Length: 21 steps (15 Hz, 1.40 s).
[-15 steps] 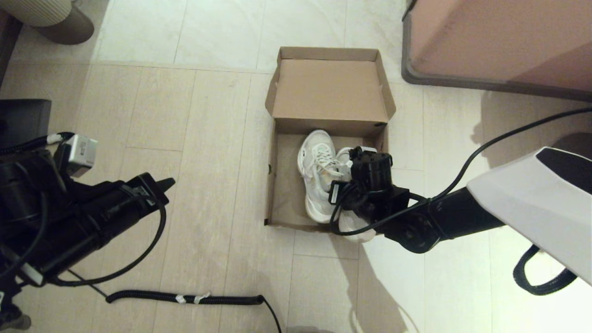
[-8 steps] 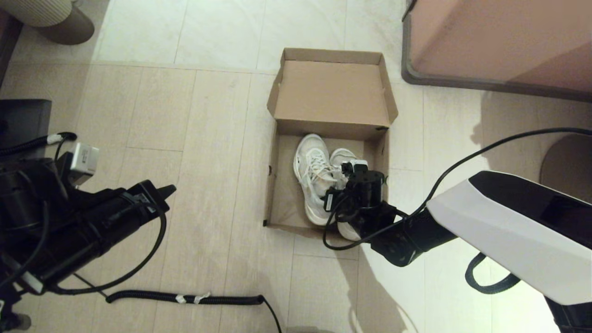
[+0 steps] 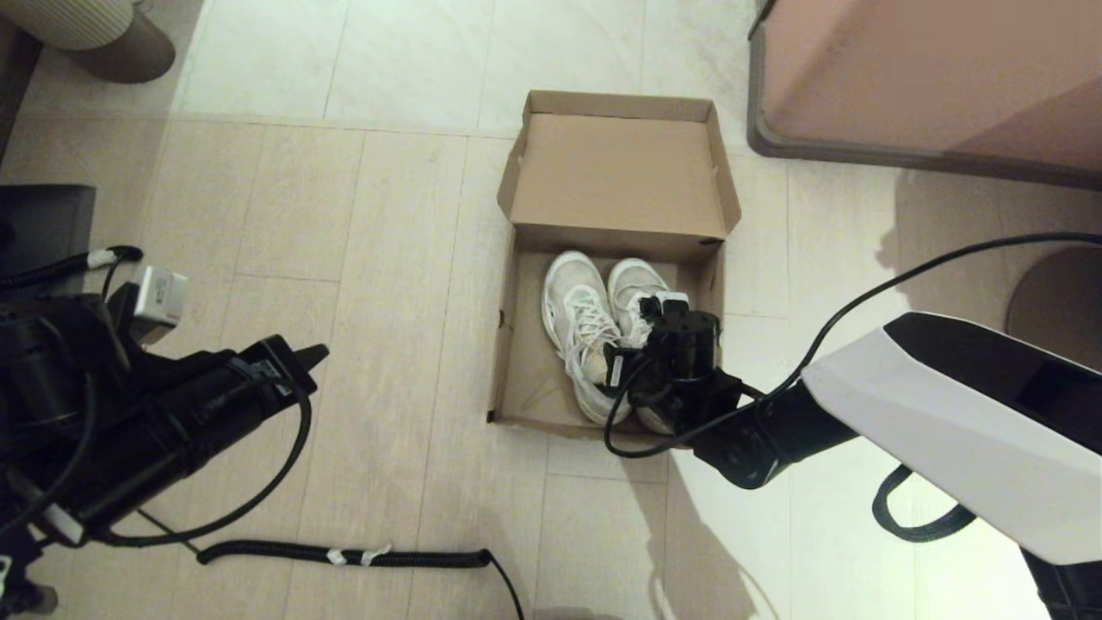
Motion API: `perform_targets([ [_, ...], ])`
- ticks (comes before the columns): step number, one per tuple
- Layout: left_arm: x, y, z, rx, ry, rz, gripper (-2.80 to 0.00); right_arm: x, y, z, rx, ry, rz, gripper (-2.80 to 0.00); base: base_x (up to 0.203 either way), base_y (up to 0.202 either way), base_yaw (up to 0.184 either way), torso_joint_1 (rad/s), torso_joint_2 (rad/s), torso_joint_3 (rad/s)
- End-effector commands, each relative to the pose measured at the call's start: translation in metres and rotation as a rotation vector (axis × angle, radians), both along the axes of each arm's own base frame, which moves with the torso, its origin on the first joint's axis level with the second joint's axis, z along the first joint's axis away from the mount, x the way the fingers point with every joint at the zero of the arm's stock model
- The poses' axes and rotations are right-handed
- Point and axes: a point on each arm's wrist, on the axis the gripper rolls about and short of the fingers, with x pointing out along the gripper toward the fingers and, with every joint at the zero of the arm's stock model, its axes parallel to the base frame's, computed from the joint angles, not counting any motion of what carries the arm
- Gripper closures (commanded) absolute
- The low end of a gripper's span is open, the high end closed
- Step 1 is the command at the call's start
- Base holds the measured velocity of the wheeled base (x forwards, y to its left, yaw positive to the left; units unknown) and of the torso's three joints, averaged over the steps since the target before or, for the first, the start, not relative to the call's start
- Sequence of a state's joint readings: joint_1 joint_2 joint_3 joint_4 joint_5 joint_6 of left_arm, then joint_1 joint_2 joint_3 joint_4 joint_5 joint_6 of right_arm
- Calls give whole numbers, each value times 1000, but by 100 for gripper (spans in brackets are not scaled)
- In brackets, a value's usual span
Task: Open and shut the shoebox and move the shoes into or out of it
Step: Put the shoes into the shoe box, then close the shoe box
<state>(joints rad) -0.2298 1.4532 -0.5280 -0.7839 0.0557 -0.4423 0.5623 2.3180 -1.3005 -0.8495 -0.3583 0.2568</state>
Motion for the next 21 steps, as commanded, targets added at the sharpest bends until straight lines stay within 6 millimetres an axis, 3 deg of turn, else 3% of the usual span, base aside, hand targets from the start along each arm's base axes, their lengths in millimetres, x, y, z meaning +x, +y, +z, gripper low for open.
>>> perform_targets([
  [1,0,0,0,-4,-1,0,0,-7,-4,21,18,-27,-2,-280,0,0,0,0,0,0],
  [4,12,-3,3,-4,-7,-10,0,-35,-22,56,19,-11,15,-280,0,0,0,0,0,0],
  [6,34,-10,6,-6,-13,-27,0,-61,-43,75,37,16,30,-280,0,0,0,0,0,0],
  [7,47,-15,4,-6,-7,-35,0,-65,-58,81,60,23,4,-280,0,0,0,0,0,0],
  [10,94,-36,2,-15,-25,-72,0,-48,-121,99,110,-9,-137,-280,0,0,0,0,0,0],
  [11,109,-43,4,-20,-43,-83,0,-44,-136,104,118,-17,-161,0,0,0,0,0,0,0],
  [14,154,-70,-8,-25,-64,-114,0,-29,-174,101,166,28,-191,0,0,0,0,0,0,0],
  [17,184,-88,-15,-43,-94,-127,0,-2,-217,92,282,46,-260,0,0,0,0,0,0,0],
  [21,228,-108,-31,-68,-94,-131,0,45,-224,52,297,127,-270,0,0,0,0,0,0,0],
])
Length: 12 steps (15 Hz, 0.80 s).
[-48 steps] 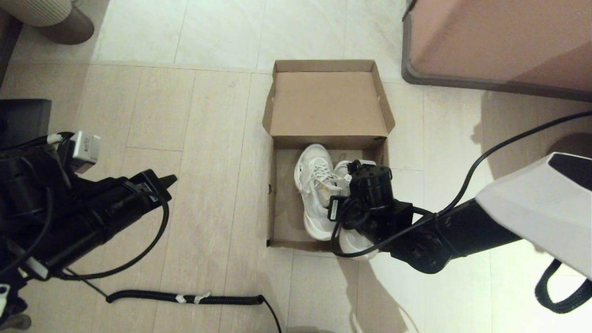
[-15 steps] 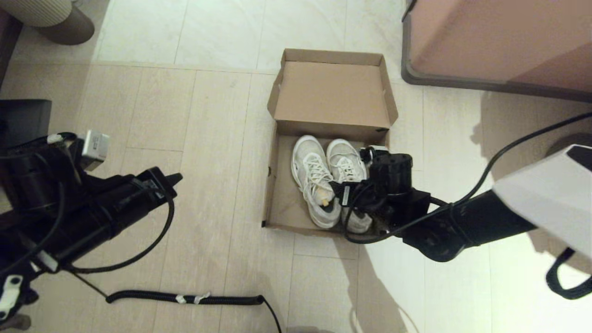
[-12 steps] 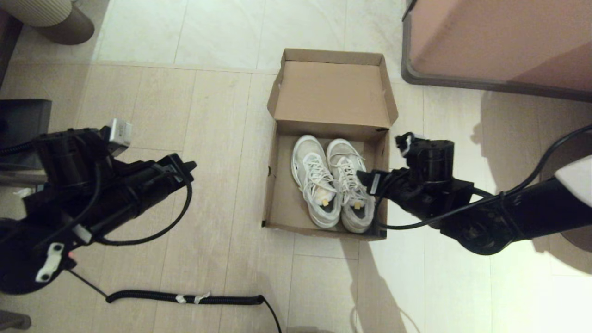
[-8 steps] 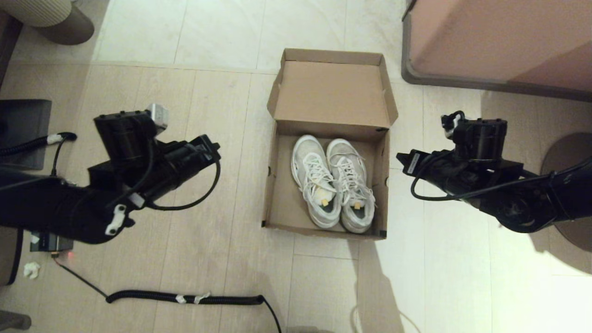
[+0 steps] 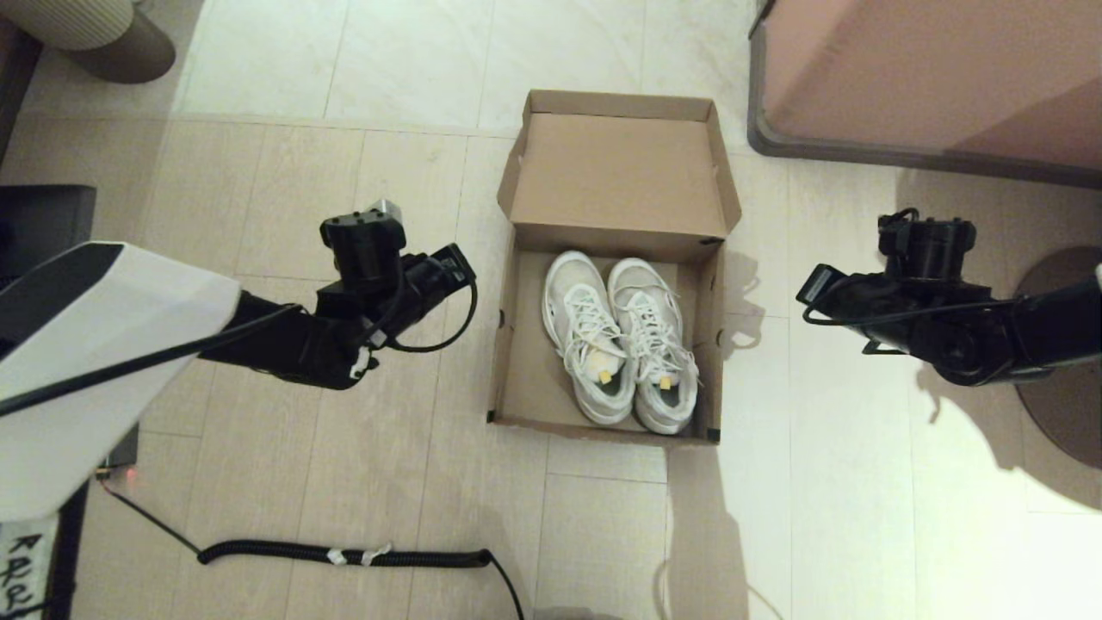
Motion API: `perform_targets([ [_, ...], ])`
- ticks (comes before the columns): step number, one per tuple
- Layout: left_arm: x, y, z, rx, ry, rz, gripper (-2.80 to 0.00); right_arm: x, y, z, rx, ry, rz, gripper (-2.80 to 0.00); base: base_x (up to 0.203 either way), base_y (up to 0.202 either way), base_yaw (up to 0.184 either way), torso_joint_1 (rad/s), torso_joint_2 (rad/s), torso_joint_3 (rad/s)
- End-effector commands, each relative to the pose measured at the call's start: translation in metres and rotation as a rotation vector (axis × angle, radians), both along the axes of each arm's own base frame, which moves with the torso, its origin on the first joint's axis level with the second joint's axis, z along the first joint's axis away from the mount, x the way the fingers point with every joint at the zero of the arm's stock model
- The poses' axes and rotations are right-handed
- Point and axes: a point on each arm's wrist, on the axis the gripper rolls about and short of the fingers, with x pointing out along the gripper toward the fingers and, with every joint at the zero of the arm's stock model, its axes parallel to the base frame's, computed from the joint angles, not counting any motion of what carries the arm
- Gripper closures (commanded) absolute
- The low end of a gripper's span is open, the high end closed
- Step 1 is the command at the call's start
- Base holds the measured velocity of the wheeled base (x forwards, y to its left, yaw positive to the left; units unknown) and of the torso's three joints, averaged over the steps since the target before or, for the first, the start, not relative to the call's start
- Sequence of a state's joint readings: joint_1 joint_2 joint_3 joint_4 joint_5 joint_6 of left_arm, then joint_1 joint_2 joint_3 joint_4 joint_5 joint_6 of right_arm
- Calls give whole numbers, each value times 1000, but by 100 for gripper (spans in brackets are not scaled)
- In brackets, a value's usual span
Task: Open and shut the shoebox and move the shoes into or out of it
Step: Close the shoe box
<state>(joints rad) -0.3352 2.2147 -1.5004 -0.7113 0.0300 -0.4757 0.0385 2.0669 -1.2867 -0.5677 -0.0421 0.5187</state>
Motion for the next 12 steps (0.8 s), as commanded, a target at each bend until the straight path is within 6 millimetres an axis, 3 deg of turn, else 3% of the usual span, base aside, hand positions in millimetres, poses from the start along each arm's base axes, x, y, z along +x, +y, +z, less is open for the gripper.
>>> perform_targets([
  [1,24,-14,-30,5,29,-9,0,32,2,-30,4,28,-1,0,0,0,0,0,0,0],
  [6,51,-45,-48,-6,1,-11,0,73,37,-41,124,-42,52,0,0,0,0,0,0,0],
  [10,57,-50,-54,-3,12,-12,0,85,58,-45,232,-64,81,0,0,0,0,0,0,0],
  [12,54,-51,-50,-5,17,-12,0,82,68,-46,245,-48,107,0,0,0,0,0,0,0],
])
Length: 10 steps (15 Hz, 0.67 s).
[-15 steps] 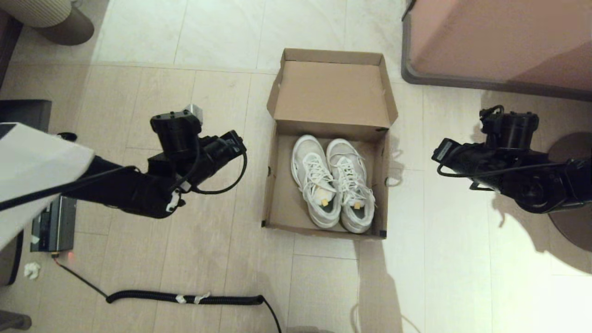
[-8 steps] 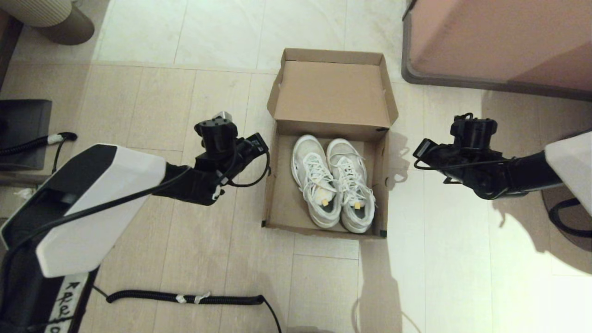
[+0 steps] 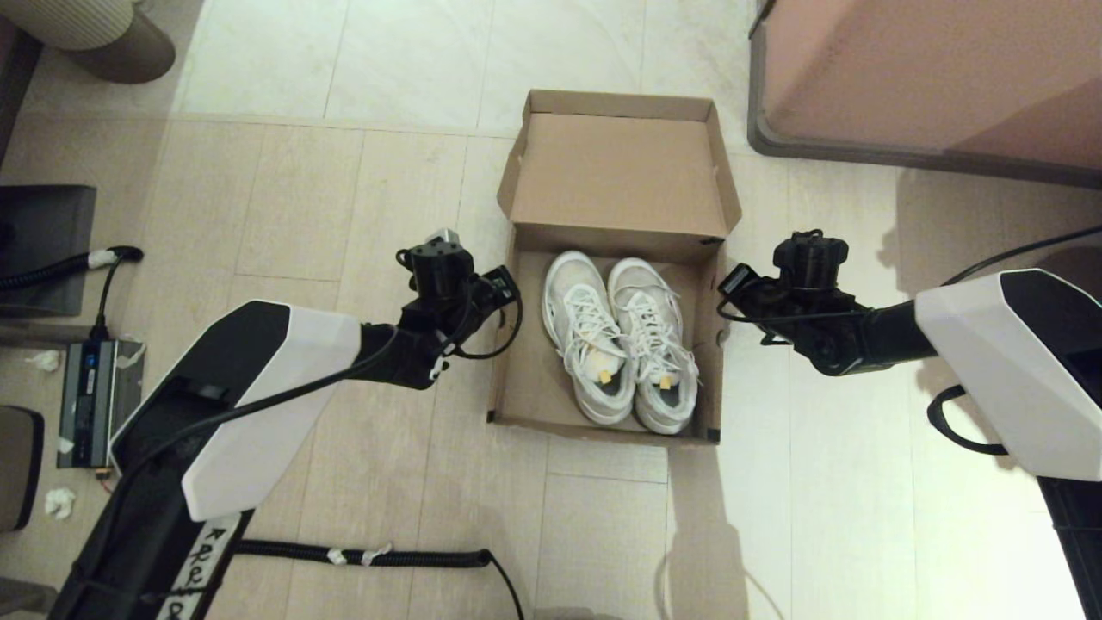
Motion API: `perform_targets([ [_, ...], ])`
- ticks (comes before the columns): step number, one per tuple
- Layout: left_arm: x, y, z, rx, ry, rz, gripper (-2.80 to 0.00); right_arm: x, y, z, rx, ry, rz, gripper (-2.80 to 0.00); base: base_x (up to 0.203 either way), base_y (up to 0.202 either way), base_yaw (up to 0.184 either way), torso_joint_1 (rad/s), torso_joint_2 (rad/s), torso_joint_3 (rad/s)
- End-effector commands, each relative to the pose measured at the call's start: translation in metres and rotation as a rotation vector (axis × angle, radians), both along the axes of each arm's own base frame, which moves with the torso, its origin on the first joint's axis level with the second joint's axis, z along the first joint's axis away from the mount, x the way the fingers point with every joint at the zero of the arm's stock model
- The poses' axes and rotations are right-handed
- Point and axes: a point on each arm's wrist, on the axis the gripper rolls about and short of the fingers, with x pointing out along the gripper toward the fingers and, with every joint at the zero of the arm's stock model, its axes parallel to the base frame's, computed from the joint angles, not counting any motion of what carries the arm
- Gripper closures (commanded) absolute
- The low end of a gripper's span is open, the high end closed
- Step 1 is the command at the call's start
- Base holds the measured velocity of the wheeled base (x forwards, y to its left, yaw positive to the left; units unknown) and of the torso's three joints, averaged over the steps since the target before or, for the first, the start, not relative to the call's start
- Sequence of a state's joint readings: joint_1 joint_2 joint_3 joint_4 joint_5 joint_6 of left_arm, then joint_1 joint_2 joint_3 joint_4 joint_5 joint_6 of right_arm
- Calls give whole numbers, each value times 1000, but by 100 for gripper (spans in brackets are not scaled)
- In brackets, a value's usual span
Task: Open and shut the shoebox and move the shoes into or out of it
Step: Close the shoe box
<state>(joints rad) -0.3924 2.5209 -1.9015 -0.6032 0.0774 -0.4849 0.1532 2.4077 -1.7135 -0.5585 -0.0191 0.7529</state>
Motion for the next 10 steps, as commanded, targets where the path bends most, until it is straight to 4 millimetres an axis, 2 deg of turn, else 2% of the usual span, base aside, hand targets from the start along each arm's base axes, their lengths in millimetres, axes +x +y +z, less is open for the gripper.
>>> perform_targets([
  [1,-5,-2,2,0,8,-7,0,-2,8,-7,3,20,17,0,0,0,0,0,0,0],
  [5,-34,-14,-3,38,94,-52,0,-21,17,-16,-7,88,40,0,0,0,0,0,0,0],
  [10,-69,-10,-17,79,199,-74,0,-56,29,-26,-23,186,76,0,0,0,0,0,0,0],
])
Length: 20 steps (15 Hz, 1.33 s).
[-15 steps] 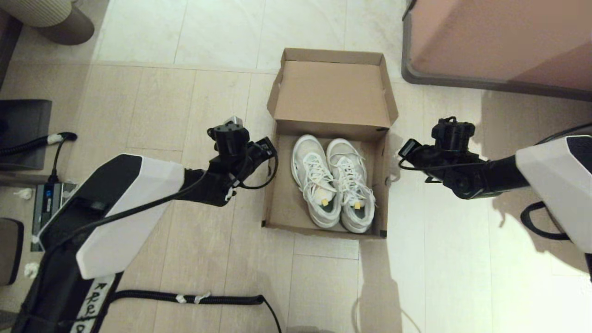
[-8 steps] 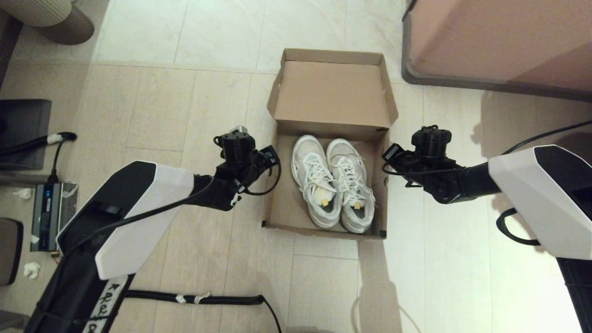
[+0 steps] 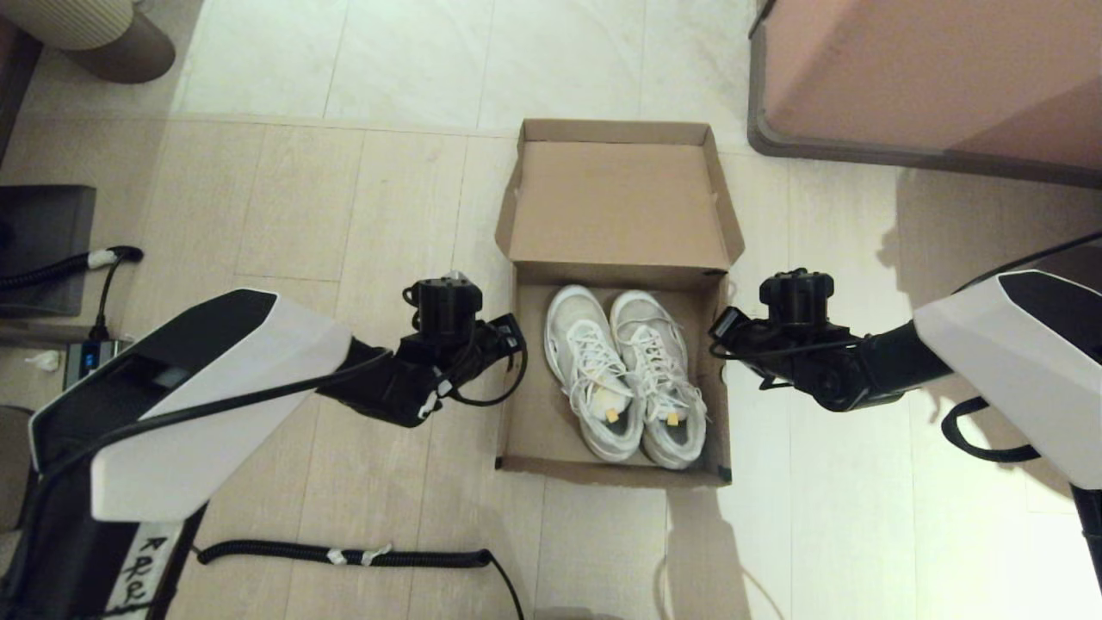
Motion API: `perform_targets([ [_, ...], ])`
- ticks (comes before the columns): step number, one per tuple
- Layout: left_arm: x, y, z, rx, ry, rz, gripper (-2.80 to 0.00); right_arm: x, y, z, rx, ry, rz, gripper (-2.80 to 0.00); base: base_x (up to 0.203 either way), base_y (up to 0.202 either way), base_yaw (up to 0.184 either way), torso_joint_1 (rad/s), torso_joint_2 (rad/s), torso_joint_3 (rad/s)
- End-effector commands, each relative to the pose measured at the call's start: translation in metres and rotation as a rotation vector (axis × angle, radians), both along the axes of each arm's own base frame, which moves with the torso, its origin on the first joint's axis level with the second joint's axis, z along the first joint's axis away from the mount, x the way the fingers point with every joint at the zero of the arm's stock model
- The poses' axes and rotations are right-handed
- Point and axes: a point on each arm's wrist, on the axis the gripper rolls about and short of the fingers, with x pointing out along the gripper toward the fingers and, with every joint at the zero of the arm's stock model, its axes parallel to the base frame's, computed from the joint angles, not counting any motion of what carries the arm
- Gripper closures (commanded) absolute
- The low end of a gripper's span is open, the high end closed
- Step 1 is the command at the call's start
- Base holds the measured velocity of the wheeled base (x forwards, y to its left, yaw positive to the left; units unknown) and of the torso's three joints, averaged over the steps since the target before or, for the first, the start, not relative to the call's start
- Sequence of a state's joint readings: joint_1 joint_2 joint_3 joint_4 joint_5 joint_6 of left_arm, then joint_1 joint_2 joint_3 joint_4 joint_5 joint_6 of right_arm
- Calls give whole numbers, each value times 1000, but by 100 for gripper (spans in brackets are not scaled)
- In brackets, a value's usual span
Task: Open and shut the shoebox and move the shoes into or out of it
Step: Close the shoe box
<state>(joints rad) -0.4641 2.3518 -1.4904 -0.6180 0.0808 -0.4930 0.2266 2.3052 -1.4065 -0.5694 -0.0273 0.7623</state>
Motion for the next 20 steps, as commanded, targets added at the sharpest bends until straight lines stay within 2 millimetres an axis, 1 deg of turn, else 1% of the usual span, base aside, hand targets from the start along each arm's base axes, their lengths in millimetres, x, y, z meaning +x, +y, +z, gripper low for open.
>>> perform_targets([
  [1,-18,5,10,-3,5,-9,0,-20,2,4,3,20,17,0,0,0,0,0,0,0],
  [4,-48,16,11,9,30,-17,0,-59,4,-6,-3,59,41,0,0,0,0,0,0,0],
  [6,-72,24,7,23,57,-28,0,-90,2,-15,-9,92,58,0,0,0,0,0,0,0],
  [7,-84,26,5,26,62,-36,0,-102,1,-14,-6,79,61,0,0,0,0,0,0,0],
  [8,-94,29,6,22,54,-42,0,-108,-3,-7,2,36,55,0,0,0,0,0,0,0],
  [9,-100,31,14,3,12,-43,0,-110,-15,4,9,-8,28,0,0,0,0,0,0,0],
  [10,-100,34,21,-6,-12,-34,0,-109,-24,13,14,-38,5,0,0,0,0,0,0,0],
  [12,-98,37,25,-12,-25,-20,0,-103,-37,19,-4,-62,-25,0,0,0,0,0,0,0],
  [14,-93,42,32,-21,-49,0,0,-90,-47,14,-21,-66,-51,0,0,0,0,0,0,0],
  [16,-78,52,45,-41,-101,41,0,-67,-56,19,-12,-113,-71,0,0,0,0,0,0,0],
  [18,-62,66,60,-61,-153,90,0,-42,-69,23,23,-152,-26,0,0,0,0,0,0,0],
  [20,-61,70,54,-50,-136,116,0,-16,-77,27,63,-147,59,0,0,0,0,0,0,0],
])
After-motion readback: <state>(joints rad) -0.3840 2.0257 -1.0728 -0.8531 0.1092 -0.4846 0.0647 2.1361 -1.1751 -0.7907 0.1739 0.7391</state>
